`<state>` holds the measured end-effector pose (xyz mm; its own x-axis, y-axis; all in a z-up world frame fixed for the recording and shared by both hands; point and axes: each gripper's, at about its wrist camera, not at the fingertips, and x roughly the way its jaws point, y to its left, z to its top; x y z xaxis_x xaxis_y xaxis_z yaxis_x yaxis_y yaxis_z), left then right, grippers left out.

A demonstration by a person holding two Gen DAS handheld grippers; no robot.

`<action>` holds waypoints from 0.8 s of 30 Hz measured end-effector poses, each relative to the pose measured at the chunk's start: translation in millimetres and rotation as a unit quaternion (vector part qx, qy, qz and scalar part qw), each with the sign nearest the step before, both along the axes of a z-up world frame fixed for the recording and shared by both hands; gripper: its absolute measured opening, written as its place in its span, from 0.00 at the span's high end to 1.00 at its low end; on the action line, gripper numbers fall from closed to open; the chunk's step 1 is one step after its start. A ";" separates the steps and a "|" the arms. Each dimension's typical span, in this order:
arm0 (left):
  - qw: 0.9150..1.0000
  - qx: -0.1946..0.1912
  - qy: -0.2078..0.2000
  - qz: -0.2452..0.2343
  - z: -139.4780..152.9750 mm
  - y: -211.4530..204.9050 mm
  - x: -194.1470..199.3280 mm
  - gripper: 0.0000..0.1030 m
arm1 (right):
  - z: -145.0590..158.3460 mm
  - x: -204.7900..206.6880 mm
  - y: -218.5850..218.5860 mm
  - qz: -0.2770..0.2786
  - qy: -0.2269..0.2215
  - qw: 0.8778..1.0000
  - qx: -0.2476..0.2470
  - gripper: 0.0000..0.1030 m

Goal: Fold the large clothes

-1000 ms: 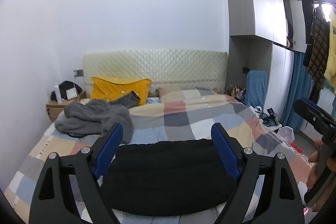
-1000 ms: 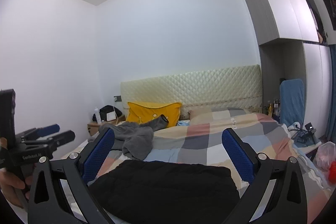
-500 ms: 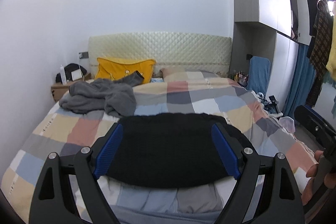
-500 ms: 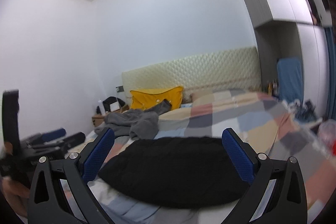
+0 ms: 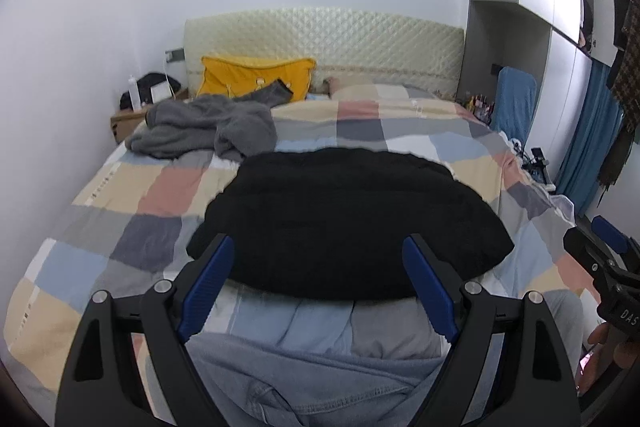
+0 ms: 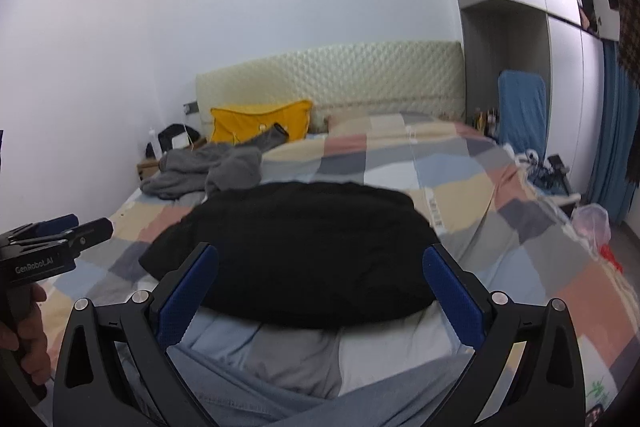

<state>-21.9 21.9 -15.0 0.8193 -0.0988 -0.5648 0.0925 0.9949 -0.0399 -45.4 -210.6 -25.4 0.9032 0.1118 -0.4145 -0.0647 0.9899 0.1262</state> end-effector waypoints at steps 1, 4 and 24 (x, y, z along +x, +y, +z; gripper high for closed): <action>1.000 -0.002 0.008 -0.001 -4.4 -0.4 0.9 0.16 | -4.0 1.2 -0.7 -0.002 0.006 1.000 0.002 0.00; 1.000 -0.007 0.025 0.000 -15.0 -0.9 4.7 0.16 | -13.5 4.6 -0.6 0.000 0.022 1.000 0.012 0.00; 0.998 0.002 0.058 0.009 -32.3 -2.0 9.6 0.16 | -25.5 12.5 7.1 0.000 0.046 0.999 -0.010 0.00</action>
<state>-12.4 19.9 -47.4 0.7497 -0.0821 -0.6566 0.0687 0.9966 -0.0462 -32.9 -203.5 -50.8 0.8608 0.1029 -0.4985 -0.0537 0.9922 0.1122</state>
